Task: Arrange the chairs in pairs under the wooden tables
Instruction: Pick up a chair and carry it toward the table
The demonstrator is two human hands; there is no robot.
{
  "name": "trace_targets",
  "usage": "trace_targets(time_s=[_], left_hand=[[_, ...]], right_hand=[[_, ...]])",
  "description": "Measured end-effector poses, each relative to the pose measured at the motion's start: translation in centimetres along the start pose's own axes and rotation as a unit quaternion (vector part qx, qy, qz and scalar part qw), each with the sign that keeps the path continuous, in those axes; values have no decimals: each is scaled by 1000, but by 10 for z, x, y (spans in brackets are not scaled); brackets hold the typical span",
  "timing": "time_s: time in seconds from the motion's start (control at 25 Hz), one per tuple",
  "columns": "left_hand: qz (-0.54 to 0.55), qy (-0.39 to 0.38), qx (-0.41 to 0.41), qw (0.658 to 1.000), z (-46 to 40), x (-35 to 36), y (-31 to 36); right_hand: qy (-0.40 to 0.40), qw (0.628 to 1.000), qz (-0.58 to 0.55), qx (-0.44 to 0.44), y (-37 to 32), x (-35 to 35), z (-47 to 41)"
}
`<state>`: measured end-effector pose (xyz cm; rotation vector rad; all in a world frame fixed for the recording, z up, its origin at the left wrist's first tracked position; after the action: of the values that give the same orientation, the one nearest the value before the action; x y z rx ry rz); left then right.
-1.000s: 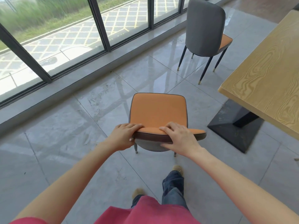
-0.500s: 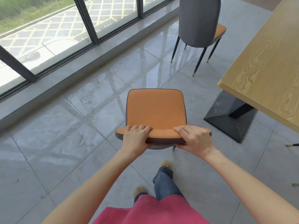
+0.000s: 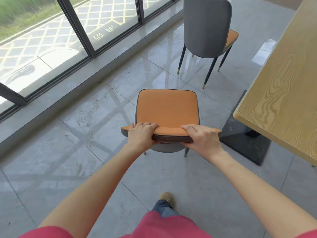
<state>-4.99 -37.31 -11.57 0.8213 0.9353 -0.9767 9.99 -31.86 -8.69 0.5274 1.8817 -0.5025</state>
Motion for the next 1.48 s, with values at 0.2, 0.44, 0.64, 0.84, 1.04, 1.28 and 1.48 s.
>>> trace_targets(time_s=[0.2,0.44,0.64,0.84,1.04,1.28,1.48], left_hand=[[-15,-9,-22,1000,-67,-31,-21],[-24,-2,-4,1000,-155,-70,-35],[-47,5,39,998,-227,-104,-63],[-70,-3,90,994,-300,-138,-92],[-92,0,143,985,-370,-170,-109],[-97,-9,188,977,-435,-193,-95],[-99,-7,224,969,-496,-213,-79]], right_hand=[[-28,999,-6,37,29,22,-67],[-30,997,6,71,65,49,-143],[-32,994,38,96,76,75,-208],[-12,989,51,137,86,98,-272],[20,985,63,158,99,118,-330],[27,979,85,183,139,127,-375],[33,973,104,201,180,136,-413]])
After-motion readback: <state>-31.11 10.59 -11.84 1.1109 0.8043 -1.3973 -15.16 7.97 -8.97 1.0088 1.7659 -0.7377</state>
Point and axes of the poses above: each hand's wrist, its own z-axis away from the middle knuckle, its own x-axis out of the palm, y = z × x, the point moved 9 cm from there along -z, towards the middle knuckle
